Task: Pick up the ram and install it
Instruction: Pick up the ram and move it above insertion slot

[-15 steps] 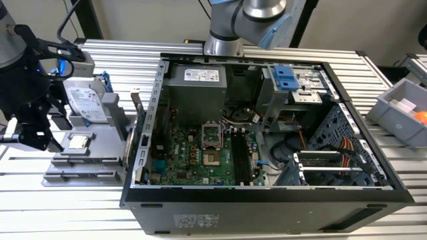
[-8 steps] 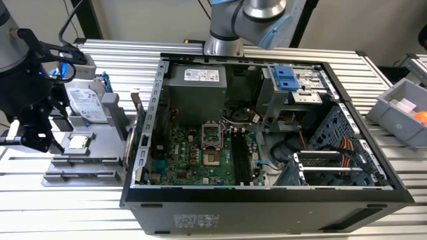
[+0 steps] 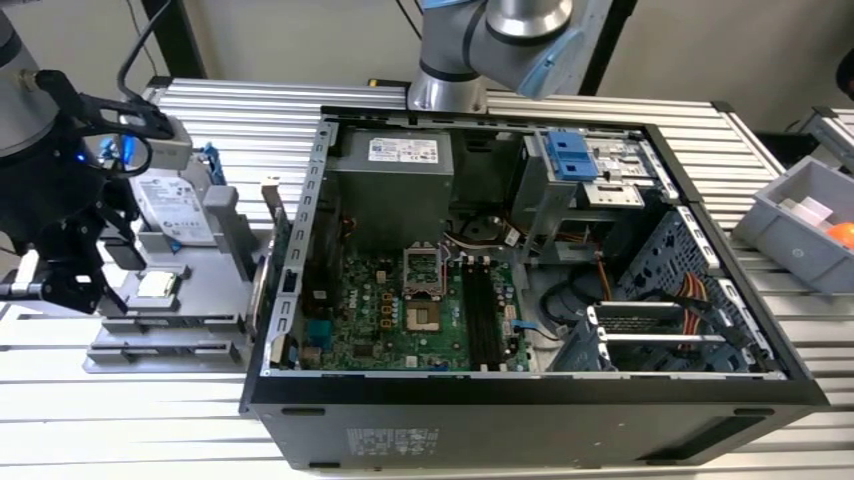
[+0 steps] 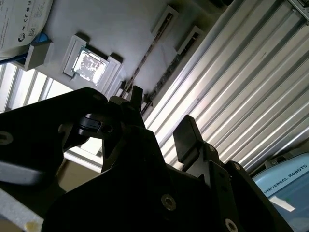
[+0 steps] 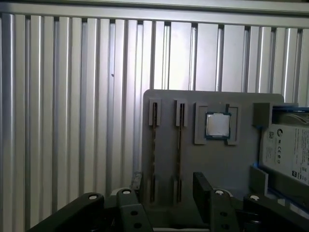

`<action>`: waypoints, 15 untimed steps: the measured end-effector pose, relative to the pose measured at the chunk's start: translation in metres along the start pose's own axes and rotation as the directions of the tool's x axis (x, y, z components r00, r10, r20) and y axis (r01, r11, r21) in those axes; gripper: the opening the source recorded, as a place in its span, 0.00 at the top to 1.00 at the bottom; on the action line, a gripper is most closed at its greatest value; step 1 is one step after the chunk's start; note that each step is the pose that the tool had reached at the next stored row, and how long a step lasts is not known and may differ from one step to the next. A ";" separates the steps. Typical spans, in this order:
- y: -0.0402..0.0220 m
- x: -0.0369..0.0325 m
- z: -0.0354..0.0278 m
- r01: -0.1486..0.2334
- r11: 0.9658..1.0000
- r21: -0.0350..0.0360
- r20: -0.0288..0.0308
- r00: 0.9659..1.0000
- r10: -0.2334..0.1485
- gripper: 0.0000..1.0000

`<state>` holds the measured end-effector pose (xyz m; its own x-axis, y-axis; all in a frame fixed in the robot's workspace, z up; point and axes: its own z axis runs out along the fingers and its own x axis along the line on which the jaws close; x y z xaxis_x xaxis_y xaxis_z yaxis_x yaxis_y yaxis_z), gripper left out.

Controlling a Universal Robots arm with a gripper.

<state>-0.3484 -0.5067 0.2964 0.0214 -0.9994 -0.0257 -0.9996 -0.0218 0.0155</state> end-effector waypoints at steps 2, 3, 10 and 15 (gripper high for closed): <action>0.0000 0.0013 0.0009 -0.001 1.000 -0.001 0.000 1.000 0.001 0.00; 0.0000 0.0020 0.0015 -0.001 1.000 -0.001 0.000 1.000 0.001 0.00; 0.0000 0.0059 0.0053 -0.002 1.000 -0.003 0.000 1.000 0.002 0.00; 0.0001 0.0074 0.0083 -0.004 1.000 -0.003 0.000 1.000 0.004 0.00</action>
<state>-0.3484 -0.5139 0.2879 0.0177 -0.9995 -0.0257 -0.9997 -0.0182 0.0189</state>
